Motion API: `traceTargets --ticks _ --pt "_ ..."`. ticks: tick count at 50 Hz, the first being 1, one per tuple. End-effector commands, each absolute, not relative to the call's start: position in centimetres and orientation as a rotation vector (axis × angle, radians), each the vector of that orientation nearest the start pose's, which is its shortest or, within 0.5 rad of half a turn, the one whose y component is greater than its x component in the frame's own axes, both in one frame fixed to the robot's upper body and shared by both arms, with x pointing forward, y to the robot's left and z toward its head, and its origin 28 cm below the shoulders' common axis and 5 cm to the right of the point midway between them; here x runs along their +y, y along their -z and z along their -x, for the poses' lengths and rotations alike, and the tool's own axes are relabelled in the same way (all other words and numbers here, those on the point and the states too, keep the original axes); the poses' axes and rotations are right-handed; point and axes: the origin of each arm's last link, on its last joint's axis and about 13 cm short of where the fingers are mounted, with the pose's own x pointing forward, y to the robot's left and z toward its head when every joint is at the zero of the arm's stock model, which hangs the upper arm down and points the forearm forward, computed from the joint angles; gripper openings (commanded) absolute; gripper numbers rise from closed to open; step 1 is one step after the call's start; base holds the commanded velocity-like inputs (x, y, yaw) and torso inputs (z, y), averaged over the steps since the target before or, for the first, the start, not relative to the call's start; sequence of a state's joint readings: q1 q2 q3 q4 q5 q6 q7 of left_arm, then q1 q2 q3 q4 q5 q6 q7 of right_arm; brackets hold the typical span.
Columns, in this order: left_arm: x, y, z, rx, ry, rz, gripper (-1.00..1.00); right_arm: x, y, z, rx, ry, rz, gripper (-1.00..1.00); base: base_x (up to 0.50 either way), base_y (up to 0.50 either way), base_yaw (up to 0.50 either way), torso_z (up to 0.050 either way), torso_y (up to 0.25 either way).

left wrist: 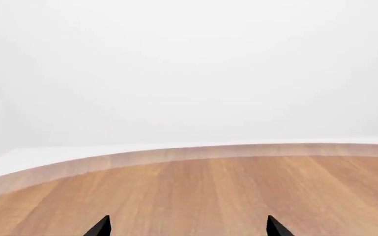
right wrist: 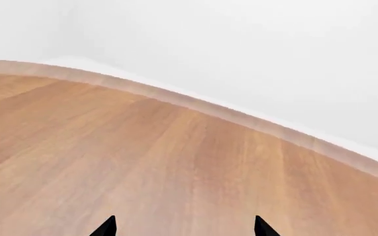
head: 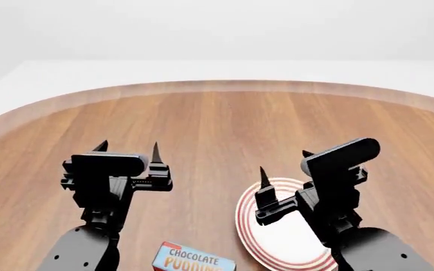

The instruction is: Put the chocolate pudding to the right of the plate.

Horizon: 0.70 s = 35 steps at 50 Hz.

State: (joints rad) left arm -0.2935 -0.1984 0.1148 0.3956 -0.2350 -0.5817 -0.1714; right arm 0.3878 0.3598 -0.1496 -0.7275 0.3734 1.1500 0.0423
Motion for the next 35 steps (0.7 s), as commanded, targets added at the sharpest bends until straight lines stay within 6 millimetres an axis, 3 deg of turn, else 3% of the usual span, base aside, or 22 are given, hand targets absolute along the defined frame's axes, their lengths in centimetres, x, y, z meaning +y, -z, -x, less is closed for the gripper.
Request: traceTargets --ticks 1,7,12,35 --pt "21.5 -12.3 -25.4 -0.075 0.028 -0.024 1.0 -12.3 -17.4 -21.2 0.21 -0.354 0.315 1.0 0.0 0.0 0.0 0.0 0.0" --pt "21.6 -12.3 -25.4 -0.072 0.022 -0.021 1.0 -13.0 -18.6 -20.6 0.333 -0.495 0.39 1.0 0.0 0.0 0.0 0.0 0.0" --pt "21.7 -12.2 -25.5 -0.071 0.02 -0.023 1.0 -13.3 -19.2 -20.4 0.331 -0.606 0.405 1.0 0.0 0.0 0.0 0.0 0.0" --pt "21.7 -12.0 -25.6 -0.066 0.018 -0.02 1.0 -13.1 -18.0 -19.3 0.441 -0.864 0.555 1.0 0.0 0.0 0.0 0.0 0.0"
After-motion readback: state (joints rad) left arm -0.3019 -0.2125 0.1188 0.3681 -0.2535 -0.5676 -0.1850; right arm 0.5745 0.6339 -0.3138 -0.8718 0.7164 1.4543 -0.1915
